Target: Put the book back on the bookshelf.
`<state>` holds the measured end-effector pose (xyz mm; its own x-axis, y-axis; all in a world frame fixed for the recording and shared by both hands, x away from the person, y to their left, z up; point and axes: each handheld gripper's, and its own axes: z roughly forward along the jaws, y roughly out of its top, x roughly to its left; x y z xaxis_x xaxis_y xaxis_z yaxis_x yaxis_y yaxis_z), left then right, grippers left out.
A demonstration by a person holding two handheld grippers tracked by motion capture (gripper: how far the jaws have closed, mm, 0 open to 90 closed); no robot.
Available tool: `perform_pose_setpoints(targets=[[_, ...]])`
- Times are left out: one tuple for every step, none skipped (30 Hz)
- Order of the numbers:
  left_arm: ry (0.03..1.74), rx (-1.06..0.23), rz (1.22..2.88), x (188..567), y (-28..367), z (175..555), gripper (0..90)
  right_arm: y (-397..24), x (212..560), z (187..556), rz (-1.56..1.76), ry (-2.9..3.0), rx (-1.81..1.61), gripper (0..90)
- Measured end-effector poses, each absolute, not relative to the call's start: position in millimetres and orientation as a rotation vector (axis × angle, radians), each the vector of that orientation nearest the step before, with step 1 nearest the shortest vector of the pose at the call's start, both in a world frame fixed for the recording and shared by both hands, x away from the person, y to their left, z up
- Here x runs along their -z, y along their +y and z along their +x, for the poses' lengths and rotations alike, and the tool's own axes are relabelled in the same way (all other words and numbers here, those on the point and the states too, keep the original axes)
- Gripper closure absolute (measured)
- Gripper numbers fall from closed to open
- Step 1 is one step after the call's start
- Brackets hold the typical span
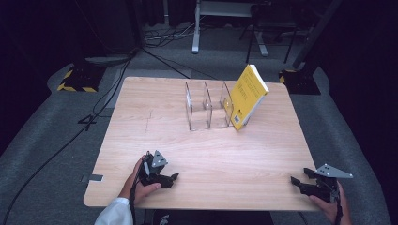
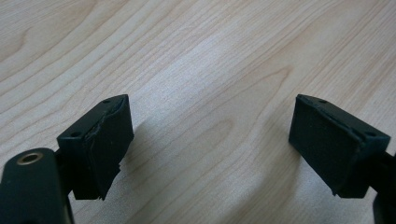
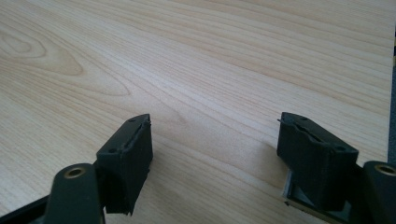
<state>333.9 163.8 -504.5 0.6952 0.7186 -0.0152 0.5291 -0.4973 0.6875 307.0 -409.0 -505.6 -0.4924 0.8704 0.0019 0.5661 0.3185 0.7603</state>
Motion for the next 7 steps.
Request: perform_pose_setpoints(targets=[[0.949,-0.359,2.220,504.5,163.7,334.0,14.1,-409.0,505.6,307.0,1.274,2.179,-1.007,28.2],[0.949,-0.359,2.220,504.5,163.7,334.1,14.0,-409.1,505.5,306.9,1.276,2.177,-1.007,28.4],[0.949,-0.359,2.220,504.6,163.7,334.1,14.1,-409.1,505.5,306.9,1.278,2.176,-1.007,28.4],[0.949,-0.359,2.220,504.5,163.7,334.1,14.0,-409.1,505.5,306.9,1.278,2.176,-1.007,28.5],[0.949,-0.359,2.220,504.5,163.7,334.1,14.1,-409.1,505.5,306.8,1.280,2.175,-1.006,28.5],[0.949,-0.359,2.220,504.5,163.7,334.1,14.0,-409.0,505.5,306.9,1.280,2.174,-1.007,28.5],[0.949,-0.359,2.220,504.5,163.7,334.1,14.0,-409.1,505.5,306.9,1.280,2.176,-1.006,28.5]])
